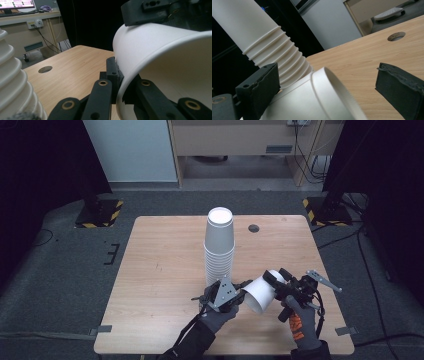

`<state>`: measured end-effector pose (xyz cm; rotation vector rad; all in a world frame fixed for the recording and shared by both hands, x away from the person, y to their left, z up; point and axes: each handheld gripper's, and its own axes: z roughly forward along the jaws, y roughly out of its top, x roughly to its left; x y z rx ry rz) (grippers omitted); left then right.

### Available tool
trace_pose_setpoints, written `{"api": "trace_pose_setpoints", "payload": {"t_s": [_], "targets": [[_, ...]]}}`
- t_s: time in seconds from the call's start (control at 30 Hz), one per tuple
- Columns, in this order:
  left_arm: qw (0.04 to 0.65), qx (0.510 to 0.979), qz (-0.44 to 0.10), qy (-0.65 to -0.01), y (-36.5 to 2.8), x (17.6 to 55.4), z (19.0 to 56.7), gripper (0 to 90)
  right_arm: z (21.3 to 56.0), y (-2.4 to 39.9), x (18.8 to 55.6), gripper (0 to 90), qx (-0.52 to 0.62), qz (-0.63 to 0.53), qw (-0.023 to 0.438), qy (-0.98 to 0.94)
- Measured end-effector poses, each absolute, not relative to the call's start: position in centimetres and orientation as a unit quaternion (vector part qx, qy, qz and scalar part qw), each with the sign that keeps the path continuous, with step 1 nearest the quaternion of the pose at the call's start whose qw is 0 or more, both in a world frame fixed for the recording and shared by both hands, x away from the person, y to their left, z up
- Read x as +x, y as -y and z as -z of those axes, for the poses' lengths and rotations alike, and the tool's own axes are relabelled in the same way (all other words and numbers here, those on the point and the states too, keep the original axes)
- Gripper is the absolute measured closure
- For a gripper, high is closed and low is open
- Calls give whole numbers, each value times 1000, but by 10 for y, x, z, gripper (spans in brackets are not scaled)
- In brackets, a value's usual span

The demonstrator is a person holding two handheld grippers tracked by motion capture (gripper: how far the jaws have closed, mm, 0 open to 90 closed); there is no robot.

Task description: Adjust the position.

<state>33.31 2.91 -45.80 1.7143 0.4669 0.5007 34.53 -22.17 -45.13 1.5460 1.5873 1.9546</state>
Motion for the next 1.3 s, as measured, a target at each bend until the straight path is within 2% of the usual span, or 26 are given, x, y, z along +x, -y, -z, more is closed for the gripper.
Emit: {"api": "trace_pose_setpoints", "payload": {"t_s": [0.73, 0.97, 1.3], "targets": [[593, 756, -193, -199, -61, 322, 446, 862, 454, 240, 350, 86, 535, -616, 173, -552], [594, 755, -193, -202, -77, 317, 443, 862, 454, 244, 351, 86, 527, -587, 213, -577], [594, 749, -193, -220, -105, 313, 445, 861, 458, 247, 353, 85, 521, -564, 228, -599]]}}
